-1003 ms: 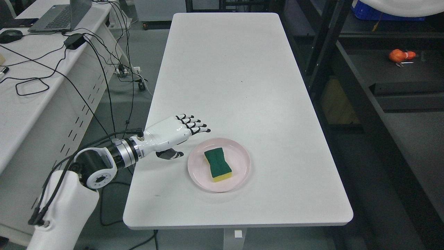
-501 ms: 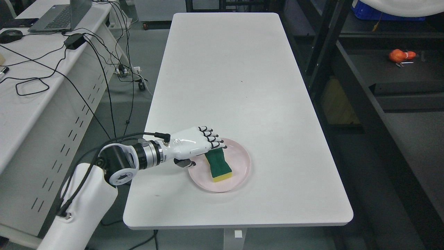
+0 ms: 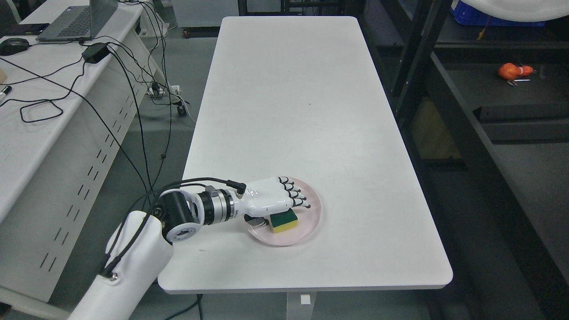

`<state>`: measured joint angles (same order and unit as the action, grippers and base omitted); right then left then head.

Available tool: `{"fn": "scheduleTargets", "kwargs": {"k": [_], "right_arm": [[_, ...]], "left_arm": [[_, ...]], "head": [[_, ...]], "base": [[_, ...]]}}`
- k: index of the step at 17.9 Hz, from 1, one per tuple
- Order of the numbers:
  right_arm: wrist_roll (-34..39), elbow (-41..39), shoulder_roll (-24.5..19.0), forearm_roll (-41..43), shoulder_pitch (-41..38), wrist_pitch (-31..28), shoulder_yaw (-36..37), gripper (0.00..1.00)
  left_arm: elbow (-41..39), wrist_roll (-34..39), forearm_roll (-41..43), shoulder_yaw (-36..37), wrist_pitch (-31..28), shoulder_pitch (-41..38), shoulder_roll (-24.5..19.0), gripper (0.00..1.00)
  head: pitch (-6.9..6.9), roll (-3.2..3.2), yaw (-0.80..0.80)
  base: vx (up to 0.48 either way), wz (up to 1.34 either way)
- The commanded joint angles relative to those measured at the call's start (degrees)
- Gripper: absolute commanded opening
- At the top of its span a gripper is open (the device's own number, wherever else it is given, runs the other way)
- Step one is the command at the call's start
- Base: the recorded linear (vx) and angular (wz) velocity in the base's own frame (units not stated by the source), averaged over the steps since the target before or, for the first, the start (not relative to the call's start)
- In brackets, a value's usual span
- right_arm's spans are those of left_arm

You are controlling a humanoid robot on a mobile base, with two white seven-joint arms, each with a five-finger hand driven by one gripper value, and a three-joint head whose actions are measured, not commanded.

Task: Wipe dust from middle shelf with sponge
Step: 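Close the left hand around the sponge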

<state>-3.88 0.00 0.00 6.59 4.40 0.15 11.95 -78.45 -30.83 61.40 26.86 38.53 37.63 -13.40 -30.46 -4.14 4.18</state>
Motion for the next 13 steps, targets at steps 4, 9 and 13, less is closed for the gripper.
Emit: {"fn": "scheduleTargets", "kwargs": {"k": [4, 9, 13], "right_arm": [[-0.25, -1.0, 1.0, 0.0, 0.0, -4.28, 0.0, 1.0], [-0.25, -1.0, 1.0, 0.0, 0.0, -4.19, 0.0, 1.0], [-0.34, -1.0, 1.0, 0.0, 0.0, -4.19, 0.0, 1.0]], "left_arm": [[3.92, -2.39, 1.09, 2.15, -0.21, 0.08, 2.32, 0.71], [3.92, -2.57, 0.56, -2.85, 2.41, 0.08, 3.11, 0.53], [4.18, -3.71, 0.39, -9.97, 6.47, -2.72, 4.86, 0.37]], "head": [[0.0, 0.0, 0.0], [0.0, 0.0, 0.0], [0.0, 0.0, 0.0]], "base": [[0.0, 0.0], [0.0, 0.0], [0.0, 0.0]]}}
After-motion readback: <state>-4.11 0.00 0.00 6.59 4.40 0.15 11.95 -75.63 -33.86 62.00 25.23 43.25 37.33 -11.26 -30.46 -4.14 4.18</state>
